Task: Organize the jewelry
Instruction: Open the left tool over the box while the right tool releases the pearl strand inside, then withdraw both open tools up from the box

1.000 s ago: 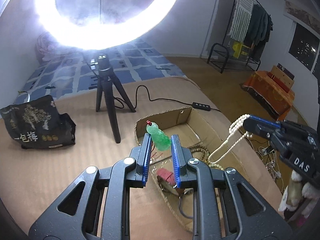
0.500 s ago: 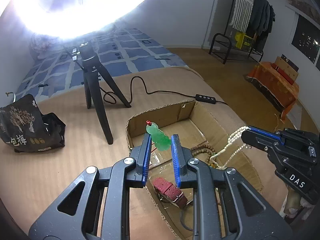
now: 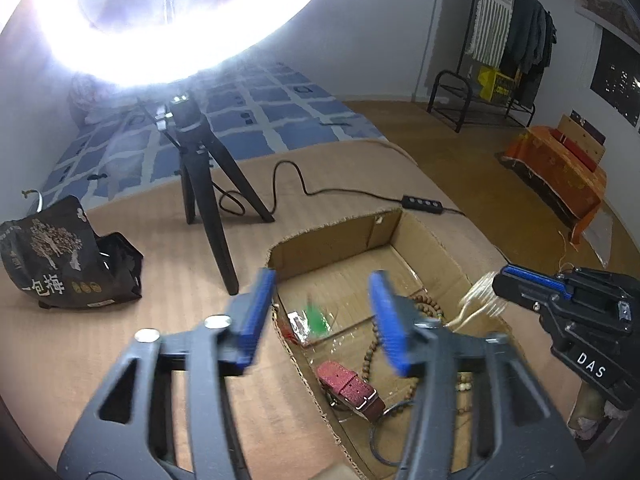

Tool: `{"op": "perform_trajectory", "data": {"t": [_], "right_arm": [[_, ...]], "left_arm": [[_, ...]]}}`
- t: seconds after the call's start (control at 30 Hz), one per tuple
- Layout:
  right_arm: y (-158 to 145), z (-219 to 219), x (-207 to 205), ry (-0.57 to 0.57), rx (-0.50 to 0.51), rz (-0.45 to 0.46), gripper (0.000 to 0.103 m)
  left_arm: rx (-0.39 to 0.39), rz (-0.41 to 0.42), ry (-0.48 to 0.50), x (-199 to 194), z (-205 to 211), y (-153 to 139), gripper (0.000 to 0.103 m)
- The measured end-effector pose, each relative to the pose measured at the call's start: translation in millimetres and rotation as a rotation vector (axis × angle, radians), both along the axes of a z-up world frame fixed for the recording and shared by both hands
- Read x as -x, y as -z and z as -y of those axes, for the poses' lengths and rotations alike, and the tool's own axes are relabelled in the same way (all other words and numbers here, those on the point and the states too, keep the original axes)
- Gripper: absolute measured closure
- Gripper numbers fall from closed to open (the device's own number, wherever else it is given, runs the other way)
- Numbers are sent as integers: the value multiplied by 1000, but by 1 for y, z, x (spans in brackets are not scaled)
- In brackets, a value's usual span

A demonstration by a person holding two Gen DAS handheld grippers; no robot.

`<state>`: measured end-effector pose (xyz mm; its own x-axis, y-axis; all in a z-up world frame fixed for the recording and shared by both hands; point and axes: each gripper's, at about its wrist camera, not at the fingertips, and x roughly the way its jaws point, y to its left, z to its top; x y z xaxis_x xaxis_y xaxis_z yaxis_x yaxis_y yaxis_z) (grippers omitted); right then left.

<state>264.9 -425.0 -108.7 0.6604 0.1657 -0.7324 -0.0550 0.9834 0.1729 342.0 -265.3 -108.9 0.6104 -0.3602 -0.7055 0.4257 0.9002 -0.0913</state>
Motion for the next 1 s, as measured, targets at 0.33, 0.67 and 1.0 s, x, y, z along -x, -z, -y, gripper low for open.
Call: {"op": "perform_trajectory", "data": {"t": [0.33,0.67,1.0], "right_arm": [[-9,2,7,67,49,12,36],[-29,-2,27,87,64,25,36],[-69,-16,64,84,53,79,33]], "left_arm": [[-10,9,-3,5,-4,-5,38],[-5,34,-9,29,-17,-26,38],[0,94,-25,70,-44,-66,38]]}}
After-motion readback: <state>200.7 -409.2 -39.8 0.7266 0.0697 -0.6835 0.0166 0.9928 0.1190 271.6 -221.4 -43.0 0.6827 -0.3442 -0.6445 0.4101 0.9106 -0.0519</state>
